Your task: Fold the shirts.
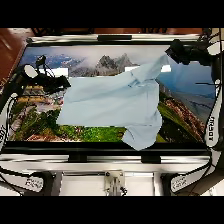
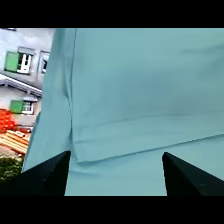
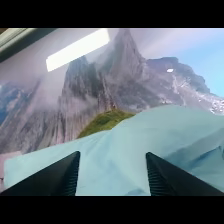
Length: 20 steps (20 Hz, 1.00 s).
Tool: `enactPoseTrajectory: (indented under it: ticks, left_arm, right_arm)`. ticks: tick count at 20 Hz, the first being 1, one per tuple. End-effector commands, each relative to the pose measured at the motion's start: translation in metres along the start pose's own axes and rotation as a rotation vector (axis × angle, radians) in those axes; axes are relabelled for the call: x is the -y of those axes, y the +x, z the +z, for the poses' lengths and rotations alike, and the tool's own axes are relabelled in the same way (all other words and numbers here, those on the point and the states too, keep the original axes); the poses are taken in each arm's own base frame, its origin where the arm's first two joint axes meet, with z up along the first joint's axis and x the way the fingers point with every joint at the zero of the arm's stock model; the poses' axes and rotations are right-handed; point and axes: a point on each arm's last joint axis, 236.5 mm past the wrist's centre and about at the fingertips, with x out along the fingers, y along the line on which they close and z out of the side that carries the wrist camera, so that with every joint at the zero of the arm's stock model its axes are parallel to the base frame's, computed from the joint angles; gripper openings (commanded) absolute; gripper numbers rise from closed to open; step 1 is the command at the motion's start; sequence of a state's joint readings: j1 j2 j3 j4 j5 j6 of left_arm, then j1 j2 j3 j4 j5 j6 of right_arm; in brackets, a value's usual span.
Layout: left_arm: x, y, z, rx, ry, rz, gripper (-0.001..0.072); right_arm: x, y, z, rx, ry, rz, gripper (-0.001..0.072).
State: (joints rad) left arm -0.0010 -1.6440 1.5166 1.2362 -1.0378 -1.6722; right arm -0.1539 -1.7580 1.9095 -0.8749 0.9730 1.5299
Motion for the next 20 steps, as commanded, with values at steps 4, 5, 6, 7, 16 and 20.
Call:
enactPoseTrajectory:
  ticks: [4,5,6,7,16,20]
  left_arm:
    - [-0.076,-0.088,-0.047,-0.342,0.017,0.113,0.0668]
    - [-0.092,-0.102,-0.057,-0.378,-0.024,0.125,0.0659]
    - [-0.105,-0.11,-0.064,-0.391,-0.063,0.129,0.058]
    - [-0.116,-0.114,-0.072,-0.398,-0.097,0.131,0.0526]
    - [-0.117,-0.019,-0.178,-0.428,-0.188,-0.088,0.0665]
    - [-0.108,0.0,-0.169,-0.349,-0.205,-0.148,0.0673]
  right_arm:
    - [0.038,-0.088,-0.027,-0.183,-0.065,-0.177,0.0544]
    - [0.066,-0.116,-0.044,-0.274,-0.077,-0.291,0.0543]
    - [0.092,-0.144,-0.065,-0.385,-0.085,-0.397,0.0541]
    - [0.109,-0.167,-0.084,-0.491,-0.09,-0.456,0.0475]
    - [0.106,-0.18,-0.101,-0.554,-0.014,-0.365,0.0444]
    - [0.108,-0.18,-0.099,-0.546,-0.01,-0.374,0.0444]
